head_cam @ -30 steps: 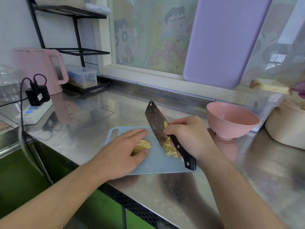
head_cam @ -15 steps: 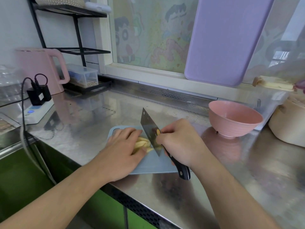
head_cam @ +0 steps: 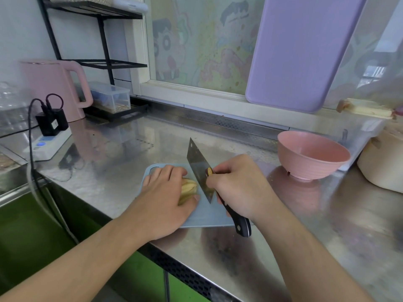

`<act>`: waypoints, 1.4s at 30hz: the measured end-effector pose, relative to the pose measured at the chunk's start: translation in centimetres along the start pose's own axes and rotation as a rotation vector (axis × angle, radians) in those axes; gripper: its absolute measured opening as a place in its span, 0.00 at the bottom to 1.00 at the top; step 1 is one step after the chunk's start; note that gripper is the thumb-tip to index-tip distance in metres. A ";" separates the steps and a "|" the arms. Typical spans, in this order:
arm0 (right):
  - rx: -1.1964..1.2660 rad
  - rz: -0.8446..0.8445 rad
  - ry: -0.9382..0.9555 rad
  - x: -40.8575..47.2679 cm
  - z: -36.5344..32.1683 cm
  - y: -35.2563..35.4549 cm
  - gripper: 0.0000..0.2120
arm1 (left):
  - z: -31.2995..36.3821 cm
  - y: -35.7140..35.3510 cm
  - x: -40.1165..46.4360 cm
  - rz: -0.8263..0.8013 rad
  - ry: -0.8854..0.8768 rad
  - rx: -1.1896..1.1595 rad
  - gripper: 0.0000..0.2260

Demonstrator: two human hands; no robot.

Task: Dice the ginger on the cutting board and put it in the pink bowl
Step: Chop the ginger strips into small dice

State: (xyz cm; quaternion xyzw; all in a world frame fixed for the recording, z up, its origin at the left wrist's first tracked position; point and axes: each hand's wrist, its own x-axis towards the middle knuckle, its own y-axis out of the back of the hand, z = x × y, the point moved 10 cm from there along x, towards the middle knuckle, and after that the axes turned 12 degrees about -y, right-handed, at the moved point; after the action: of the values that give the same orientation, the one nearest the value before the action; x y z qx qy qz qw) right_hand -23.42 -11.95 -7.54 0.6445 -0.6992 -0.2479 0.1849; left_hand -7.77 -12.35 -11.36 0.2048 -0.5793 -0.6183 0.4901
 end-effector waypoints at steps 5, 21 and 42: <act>0.004 -0.052 0.015 -0.4 -0.3 -0.7 0.09 | -0.6 0.5 -0.3 -0.003 0.051 -0.092 0.21; -0.018 -0.015 0.029 0.2 0.1 -0.5 0.14 | -3.3 4.1 -1.2 0.318 0.111 -0.254 0.05; 0.014 -0.034 0.006 0.1 0.1 -0.4 0.14 | -3.0 4.4 -0.7 0.360 0.021 -0.398 0.08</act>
State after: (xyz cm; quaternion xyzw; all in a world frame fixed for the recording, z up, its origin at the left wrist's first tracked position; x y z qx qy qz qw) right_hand -23.17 -12.05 -7.85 0.6584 -0.6892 -0.2445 0.1781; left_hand -3.39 -12.66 -8.22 0.0046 -0.4684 -0.6207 0.6287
